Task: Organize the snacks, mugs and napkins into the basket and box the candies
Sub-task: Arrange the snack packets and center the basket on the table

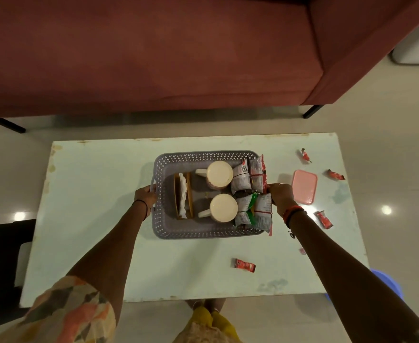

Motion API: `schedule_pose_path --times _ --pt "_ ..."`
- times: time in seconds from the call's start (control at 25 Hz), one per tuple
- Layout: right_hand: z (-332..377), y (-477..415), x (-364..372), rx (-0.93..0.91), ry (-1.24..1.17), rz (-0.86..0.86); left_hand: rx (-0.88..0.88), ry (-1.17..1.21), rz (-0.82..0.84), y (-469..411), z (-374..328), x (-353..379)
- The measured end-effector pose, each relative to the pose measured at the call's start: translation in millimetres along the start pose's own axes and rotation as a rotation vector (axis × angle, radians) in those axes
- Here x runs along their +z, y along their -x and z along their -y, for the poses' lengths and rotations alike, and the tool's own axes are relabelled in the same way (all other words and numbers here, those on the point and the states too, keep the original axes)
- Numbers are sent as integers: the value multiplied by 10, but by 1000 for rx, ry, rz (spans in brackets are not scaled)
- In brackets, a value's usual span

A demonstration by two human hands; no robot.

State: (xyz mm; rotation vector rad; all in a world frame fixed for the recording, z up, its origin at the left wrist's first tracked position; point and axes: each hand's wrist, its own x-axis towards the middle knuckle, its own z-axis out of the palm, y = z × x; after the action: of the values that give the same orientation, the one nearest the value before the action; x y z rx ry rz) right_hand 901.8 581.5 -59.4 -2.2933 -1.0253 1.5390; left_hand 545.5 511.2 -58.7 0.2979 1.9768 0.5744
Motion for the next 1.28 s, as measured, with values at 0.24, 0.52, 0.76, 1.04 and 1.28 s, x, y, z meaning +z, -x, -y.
schedule_pose_path --times 0.24,0.52,0.76,1.04,1.28 --pt "17 -226 53 4 -22 -3 1 29 -5 -268 31 92" --pt "102 -173 64 -6 -127 36 36 -26 2 -266 93 96" --pt "-31 9 9 -27 14 -147 61 -124 -119 9 171 -20" --pt "-439 670 126 -1 86 -317 229 -93 -279 905 625 73" --pt "-679 1025 101 -15 18 -350 340 -78 -253 1489 902 441"
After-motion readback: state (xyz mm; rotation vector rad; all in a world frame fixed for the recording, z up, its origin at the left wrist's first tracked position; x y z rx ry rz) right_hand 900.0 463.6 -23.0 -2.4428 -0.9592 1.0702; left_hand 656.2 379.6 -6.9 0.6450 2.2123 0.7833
